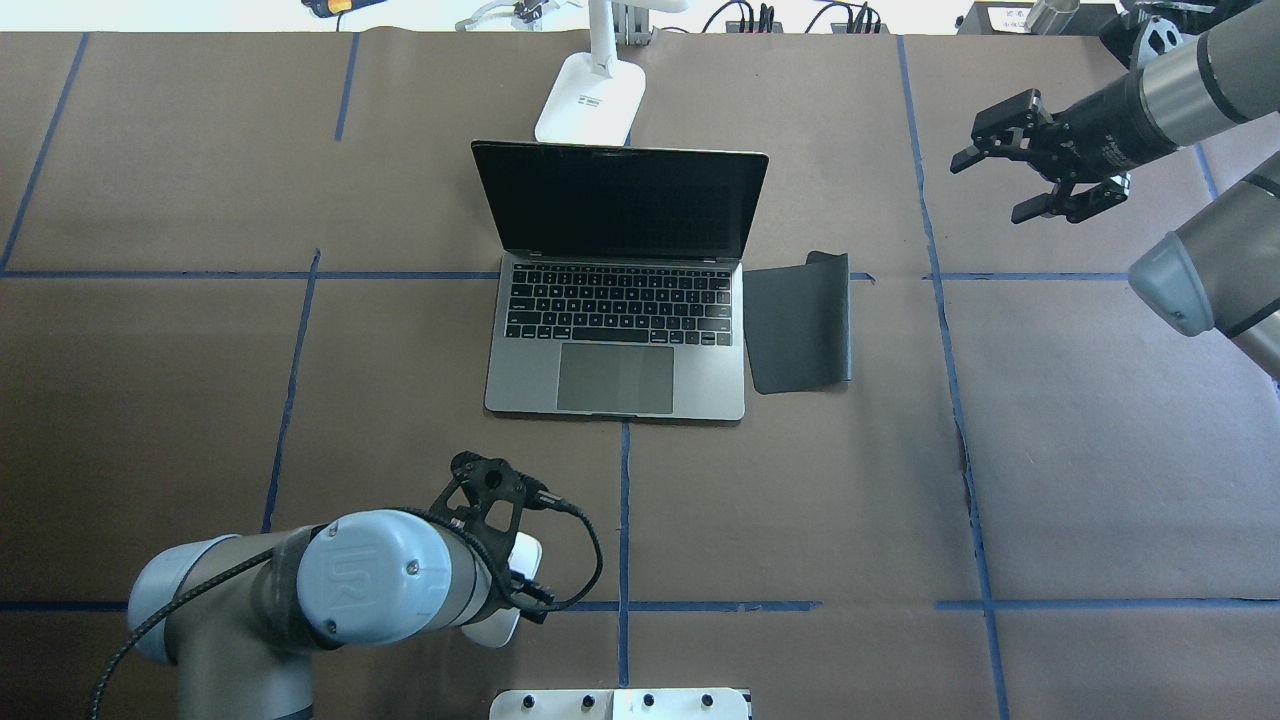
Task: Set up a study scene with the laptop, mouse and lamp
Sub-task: 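Carry the white mouse with the left gripper onto the black mouse pad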
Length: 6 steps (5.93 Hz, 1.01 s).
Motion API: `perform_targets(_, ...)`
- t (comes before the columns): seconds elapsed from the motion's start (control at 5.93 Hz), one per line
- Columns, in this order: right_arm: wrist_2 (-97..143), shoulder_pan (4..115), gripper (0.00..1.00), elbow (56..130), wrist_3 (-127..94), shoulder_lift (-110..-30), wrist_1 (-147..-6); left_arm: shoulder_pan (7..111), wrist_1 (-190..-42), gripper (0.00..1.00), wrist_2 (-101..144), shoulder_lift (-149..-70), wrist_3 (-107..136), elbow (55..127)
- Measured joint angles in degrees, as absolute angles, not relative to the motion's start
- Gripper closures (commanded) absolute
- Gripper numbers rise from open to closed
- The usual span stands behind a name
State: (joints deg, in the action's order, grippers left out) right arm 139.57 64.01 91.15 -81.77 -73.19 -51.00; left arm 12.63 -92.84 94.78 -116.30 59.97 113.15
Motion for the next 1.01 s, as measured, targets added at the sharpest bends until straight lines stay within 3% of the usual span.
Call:
perform_targets(0.67,139.6,66.2,0.0,93.7,-78.8,-78.0,-51.0,19.6,-93.6,0.9,95.5,-137.6,60.4,94.3)
perform_targets(1.01,139.6,66.9,0.0,94.0,-77.7,-79.5,-51.0,21.6,-99.6,0.9,95.6,-151.1,62.5,75.2)
